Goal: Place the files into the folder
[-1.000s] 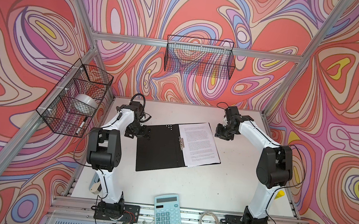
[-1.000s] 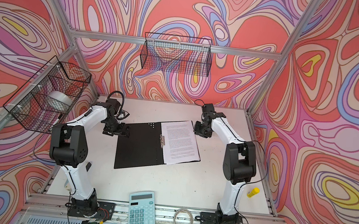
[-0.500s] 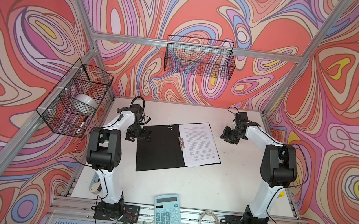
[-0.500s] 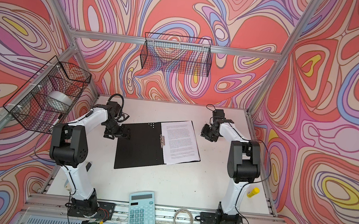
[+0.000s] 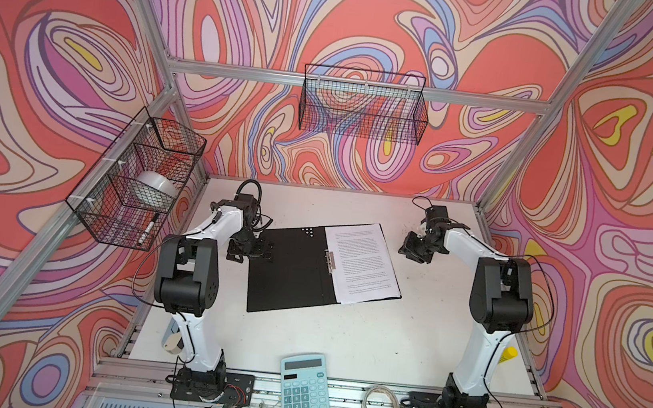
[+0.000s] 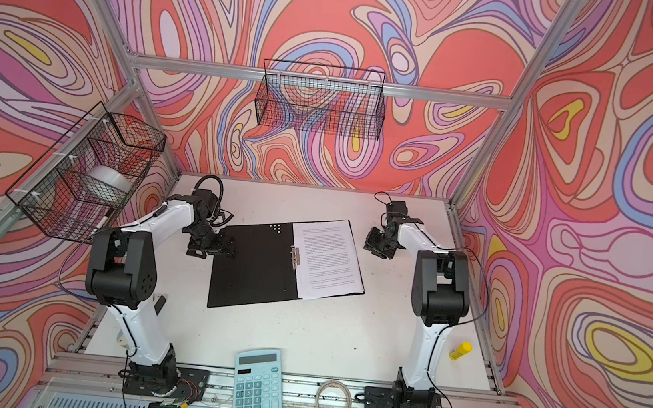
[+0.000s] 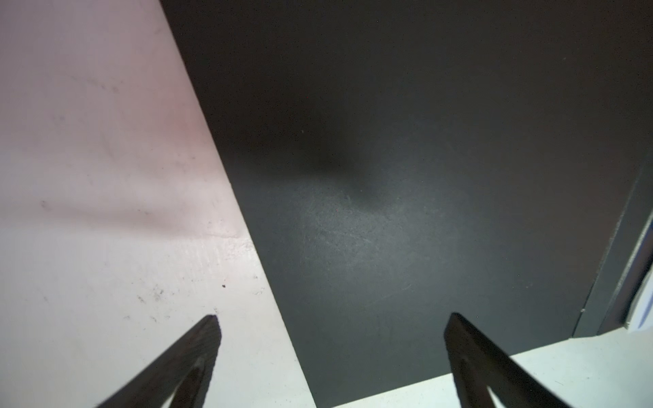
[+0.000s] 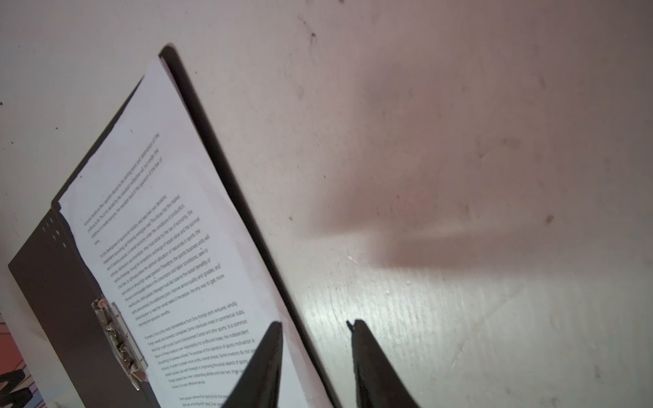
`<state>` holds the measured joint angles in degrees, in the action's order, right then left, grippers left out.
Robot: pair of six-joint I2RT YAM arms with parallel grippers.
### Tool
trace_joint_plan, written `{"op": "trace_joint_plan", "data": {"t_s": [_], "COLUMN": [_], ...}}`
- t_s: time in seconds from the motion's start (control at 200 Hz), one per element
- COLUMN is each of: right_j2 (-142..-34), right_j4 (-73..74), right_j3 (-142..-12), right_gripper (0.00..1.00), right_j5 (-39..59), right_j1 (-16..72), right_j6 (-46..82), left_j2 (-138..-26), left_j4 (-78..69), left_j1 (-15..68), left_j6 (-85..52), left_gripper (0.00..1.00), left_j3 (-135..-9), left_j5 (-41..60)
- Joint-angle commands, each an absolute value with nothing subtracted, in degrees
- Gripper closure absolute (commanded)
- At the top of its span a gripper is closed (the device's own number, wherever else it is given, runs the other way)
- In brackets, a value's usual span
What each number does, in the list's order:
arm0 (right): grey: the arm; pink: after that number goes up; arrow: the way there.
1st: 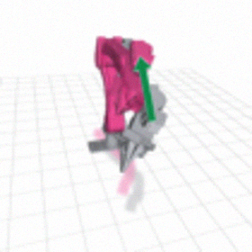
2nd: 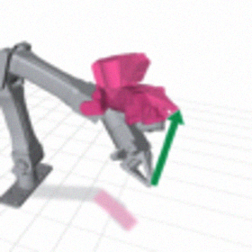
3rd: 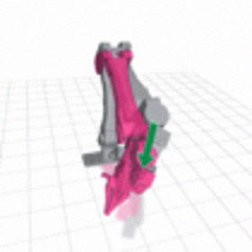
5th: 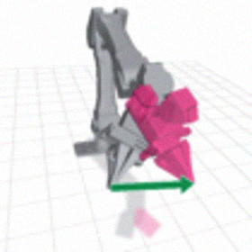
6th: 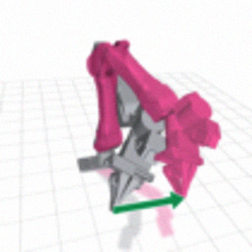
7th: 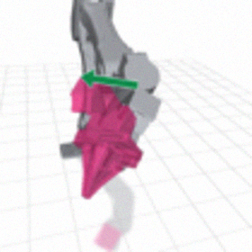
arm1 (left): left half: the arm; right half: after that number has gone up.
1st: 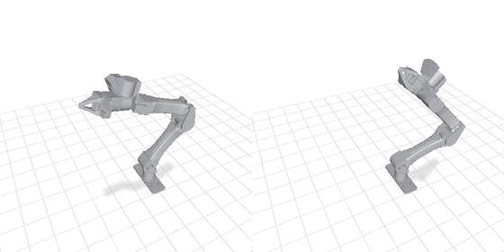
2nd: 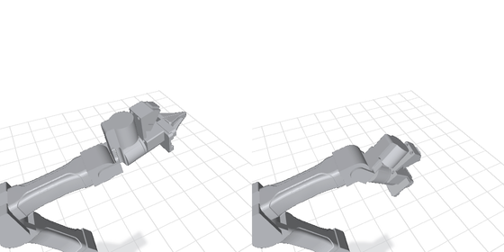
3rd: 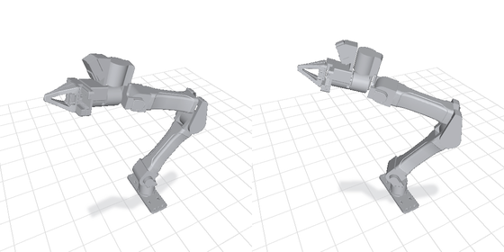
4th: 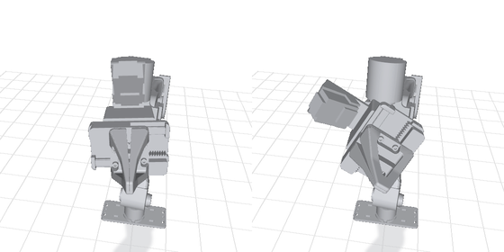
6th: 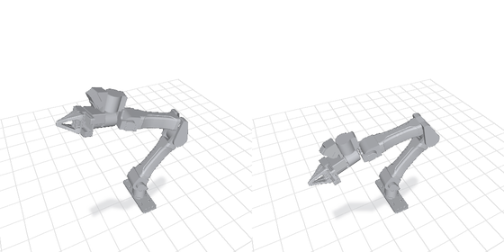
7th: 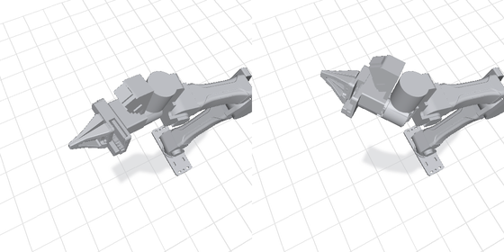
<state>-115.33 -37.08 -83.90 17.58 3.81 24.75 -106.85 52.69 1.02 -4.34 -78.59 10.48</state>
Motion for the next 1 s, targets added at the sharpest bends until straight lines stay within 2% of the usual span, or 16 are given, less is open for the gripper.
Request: {"op": "trace_joint_plan", "data": {"t_s": [0.0,0.481,0.992], "right_j2": [-117.4,-121.1,-120.6], "right_j4": [-38.0,-38.7,-42.7], "right_j3": [-85.9,-87.1,-83.7], "right_gripper": [0.65,0.65,0.65], "right_j5": [18.1,24.2,23.3], "right_j1": [3.6,3.8,6.4], "right_j6": [22.9,19.9,17.3], "left_j2": [-106.7,-108.3,-111.6], "left_j4": [52.8,52.8,54.0], "left_j1": [0.4,-3.7,-3.8], "left_j6": [-5.7,-6.7,-6.6], "left_gripper": [0.00,0.00,0.00], "left_j3": [-77.7,-77.9,-79.8], "left_j5": [10.2,11.4,14.0]}}
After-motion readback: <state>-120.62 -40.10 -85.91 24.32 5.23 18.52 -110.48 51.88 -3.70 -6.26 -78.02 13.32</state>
